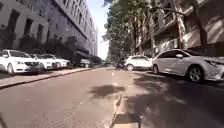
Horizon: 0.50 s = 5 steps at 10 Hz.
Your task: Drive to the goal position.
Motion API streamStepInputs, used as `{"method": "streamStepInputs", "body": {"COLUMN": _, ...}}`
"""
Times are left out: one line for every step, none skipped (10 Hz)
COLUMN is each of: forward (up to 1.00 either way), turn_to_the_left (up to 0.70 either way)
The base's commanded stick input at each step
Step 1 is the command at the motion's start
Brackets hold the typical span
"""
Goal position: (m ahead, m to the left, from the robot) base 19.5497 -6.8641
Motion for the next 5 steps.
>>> {"method": "streamStepInputs", "body": {"forward": 0.7, "turn_to_the_left": 0.0}}
{"method": "streamStepInputs", "body": {"forward": 0.7, "turn_to_the_left": 0.0}}
{"method": "streamStepInputs", "body": {"forward": 0.7, "turn_to_the_left": 0.0}}
{"method": "streamStepInputs", "body": {"forward": 0.7, "turn_to_the_left": 0.0}}
{"method": "streamStepInputs", "body": {"forward": 0.7, "turn_to_the_left": 0.0}}
